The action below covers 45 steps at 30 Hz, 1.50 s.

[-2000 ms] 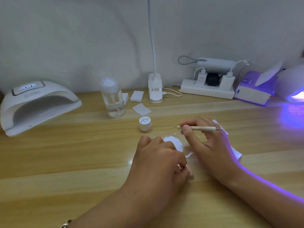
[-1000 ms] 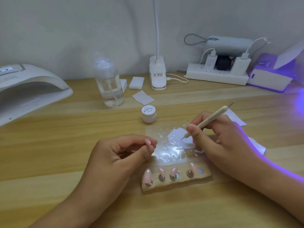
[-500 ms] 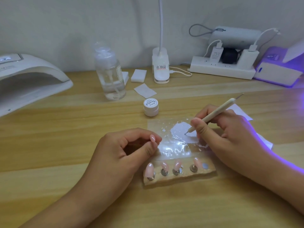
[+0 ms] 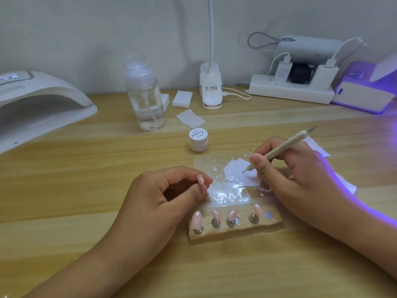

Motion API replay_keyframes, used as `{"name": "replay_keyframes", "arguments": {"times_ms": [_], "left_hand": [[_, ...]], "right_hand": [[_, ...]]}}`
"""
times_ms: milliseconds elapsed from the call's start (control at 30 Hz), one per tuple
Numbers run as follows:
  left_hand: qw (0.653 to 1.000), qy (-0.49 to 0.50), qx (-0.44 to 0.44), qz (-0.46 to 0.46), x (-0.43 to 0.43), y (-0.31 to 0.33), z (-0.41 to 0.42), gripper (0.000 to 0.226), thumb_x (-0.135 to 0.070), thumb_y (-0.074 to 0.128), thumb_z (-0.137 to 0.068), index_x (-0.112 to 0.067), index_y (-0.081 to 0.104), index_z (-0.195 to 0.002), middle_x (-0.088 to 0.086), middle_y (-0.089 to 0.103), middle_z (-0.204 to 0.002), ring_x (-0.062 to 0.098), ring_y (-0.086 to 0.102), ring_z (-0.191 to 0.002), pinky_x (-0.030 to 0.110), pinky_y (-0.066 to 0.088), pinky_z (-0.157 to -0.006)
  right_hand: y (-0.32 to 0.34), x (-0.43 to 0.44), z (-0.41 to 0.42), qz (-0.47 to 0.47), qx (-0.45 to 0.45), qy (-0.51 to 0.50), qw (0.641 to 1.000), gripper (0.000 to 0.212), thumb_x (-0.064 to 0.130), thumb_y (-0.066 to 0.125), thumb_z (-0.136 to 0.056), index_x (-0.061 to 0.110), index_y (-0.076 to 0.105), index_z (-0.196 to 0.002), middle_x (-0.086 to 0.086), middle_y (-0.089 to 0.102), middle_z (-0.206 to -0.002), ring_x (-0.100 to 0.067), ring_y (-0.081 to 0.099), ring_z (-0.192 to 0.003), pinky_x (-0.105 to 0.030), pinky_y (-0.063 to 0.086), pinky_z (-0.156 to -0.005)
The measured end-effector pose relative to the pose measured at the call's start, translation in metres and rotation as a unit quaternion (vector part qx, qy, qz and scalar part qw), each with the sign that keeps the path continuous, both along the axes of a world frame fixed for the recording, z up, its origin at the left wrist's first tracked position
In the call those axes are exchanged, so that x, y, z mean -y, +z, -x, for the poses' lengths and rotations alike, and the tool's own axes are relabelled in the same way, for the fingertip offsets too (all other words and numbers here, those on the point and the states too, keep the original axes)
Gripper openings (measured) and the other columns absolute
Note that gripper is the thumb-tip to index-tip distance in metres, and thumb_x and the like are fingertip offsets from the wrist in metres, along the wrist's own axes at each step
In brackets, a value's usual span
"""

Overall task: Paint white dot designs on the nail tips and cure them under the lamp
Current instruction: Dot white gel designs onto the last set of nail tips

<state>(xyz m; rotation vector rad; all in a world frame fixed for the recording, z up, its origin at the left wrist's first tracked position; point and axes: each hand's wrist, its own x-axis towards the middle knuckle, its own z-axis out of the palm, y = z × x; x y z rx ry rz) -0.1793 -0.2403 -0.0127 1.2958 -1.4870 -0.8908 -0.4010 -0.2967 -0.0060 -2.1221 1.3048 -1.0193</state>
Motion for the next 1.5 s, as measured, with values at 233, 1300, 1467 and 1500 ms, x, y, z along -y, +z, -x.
{"name": "replay_keyframes", "arguments": {"times_ms": [233,1300,1467,1500], "left_hand": [[1.000,0.000,0.004,0.000,-0.0007,0.0005,0.0002,0.011,-0.030,0.069,-0.078,-0.032,0.077,-0.086,-0.014,0.076,-0.084,0.003,0.072,-0.080,0.008,0.050,-0.070],[1.000,-0.005,0.011,-0.001,-0.0009,-0.0009,-0.0007,0.011,-0.031,0.069,-0.080,-0.033,0.077,-0.086,-0.012,0.076,-0.082,0.004,0.072,-0.079,0.010,0.051,-0.069],[1.000,-0.006,0.011,0.001,-0.0004,-0.0018,-0.0006,0.010,-0.030,0.069,-0.080,-0.032,0.077,-0.086,-0.012,0.076,-0.082,0.003,0.072,-0.078,0.010,0.051,-0.070],[1.000,-0.005,0.012,0.002,-0.0003,-0.0018,-0.0007,0.010,-0.030,0.069,-0.080,-0.033,0.077,-0.086,-0.012,0.076,-0.082,0.004,0.072,-0.078,0.011,0.051,-0.070]], "right_hand": [[0.0003,-0.0012,-0.0007,0.003,-0.002,-0.002,1.000,0.028,0.052,0.049,-0.087,0.030,0.060,-0.075,0.014,0.061,-0.086,-0.008,0.059,-0.075,-0.015,0.041,-0.061],[-0.0013,-0.0006,0.0014,-0.007,-0.002,0.004,1.000,0.019,0.043,0.051,-0.091,0.030,0.057,-0.079,0.017,0.062,-0.082,-0.011,0.062,-0.080,-0.027,0.043,-0.065],[-0.0006,-0.0017,0.0012,-0.004,0.025,0.005,1.000,0.019,0.040,0.053,-0.093,0.028,0.058,-0.079,0.015,0.063,-0.080,-0.010,0.063,-0.076,-0.024,0.049,-0.058],[-0.0006,-0.0017,0.0013,-0.004,0.027,0.005,1.000,0.020,0.040,0.053,-0.093,0.028,0.058,-0.079,0.014,0.064,-0.080,-0.010,0.063,-0.076,-0.025,0.050,-0.059]]}}
